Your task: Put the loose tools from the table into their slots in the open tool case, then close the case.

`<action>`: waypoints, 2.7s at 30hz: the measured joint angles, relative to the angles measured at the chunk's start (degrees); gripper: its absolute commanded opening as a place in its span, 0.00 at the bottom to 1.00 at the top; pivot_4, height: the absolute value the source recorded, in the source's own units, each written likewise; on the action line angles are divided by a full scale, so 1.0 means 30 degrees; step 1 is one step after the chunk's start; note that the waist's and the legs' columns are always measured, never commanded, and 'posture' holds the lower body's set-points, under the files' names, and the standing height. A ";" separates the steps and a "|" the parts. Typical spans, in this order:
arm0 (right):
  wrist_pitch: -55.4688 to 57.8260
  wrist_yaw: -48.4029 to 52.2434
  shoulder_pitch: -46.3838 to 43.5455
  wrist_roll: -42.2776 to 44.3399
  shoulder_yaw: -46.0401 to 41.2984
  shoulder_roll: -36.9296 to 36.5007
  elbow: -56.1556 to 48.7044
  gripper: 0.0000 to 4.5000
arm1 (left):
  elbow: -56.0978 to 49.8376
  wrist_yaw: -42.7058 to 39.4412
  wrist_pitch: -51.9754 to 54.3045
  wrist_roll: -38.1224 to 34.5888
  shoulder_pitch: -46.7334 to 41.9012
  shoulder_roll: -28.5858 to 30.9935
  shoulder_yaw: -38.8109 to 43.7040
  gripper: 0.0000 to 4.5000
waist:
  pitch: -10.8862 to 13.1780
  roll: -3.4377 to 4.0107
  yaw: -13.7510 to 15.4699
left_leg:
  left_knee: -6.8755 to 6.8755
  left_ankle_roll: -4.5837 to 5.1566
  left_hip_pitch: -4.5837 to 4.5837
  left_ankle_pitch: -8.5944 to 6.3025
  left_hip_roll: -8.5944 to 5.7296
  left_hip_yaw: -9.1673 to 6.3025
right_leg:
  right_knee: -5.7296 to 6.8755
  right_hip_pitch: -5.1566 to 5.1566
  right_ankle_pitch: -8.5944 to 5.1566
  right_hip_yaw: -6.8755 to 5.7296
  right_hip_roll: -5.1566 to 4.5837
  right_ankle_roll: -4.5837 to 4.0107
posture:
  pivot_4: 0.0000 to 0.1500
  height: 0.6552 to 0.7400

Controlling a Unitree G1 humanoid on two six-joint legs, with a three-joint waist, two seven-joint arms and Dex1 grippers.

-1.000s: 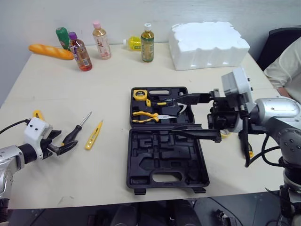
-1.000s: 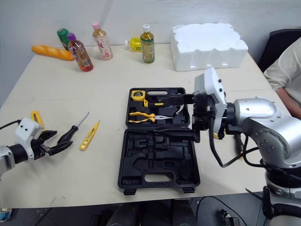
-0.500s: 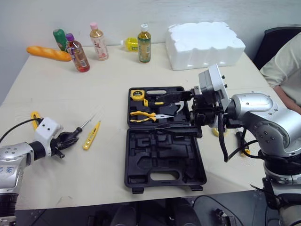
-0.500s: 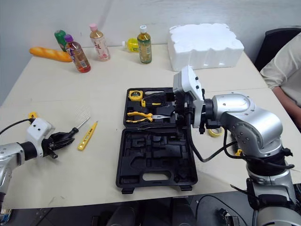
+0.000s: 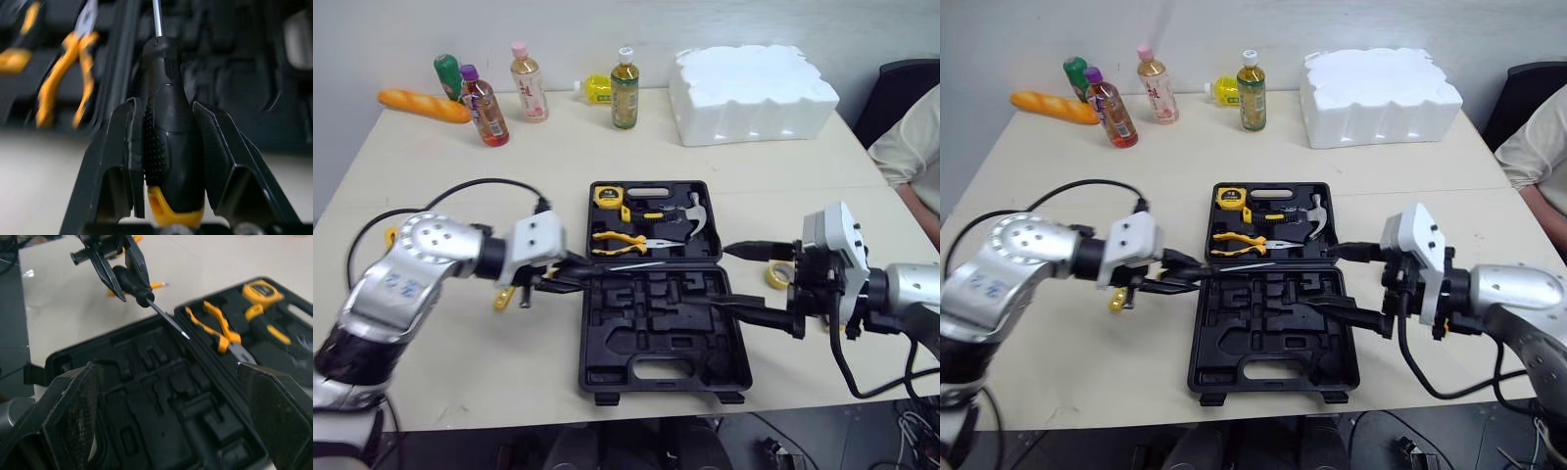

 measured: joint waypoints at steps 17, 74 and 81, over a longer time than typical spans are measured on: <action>-0.0437 -0.4132 0.5346 -0.0136 -0.1357 0.0875 -0.3243 1.00 | 0.5364 -0.1769 -0.0336 0.5226 -0.4408 -0.4168 -0.5402 0.25 | 0.0005 -0.0011 0.0069 | 0.0031 0.0040 0.0025 0.0013 0.0000 0.0045 | 0.0048 0.0003 0.0019 0.0243 0.0048 0.0033 | 1.00 1.00; -0.1340 -0.5066 0.6102 -0.0837 -0.0202 0.0824 -0.3399 1.00 | 1.2929 -0.2080 -0.9263 0.4814 -0.2075 -0.8259 -0.1413 0.01 | -0.0042 -0.0021 0.0162 | 0.0241 0.0102 0.0033 -0.0050 -0.0007 0.0029 | 0.0058 0.0076 0.0034 0.0236 0.0029 0.0061 | 1.00 1.00; -0.1329 -0.5292 0.6039 -0.1204 0.0455 0.0879 -0.3241 1.00 | 1.2614 -0.1294 -1.0795 0.6416 -0.2176 -0.8027 -0.2424 0.01 | -0.0256 -0.0034 0.0251 | 0.0239 0.0119 0.0092 -0.0066 -0.0010 0.0026 | -0.0001 0.0131 0.0034 0.0246 -0.0003 0.0061 | 1.00 1.00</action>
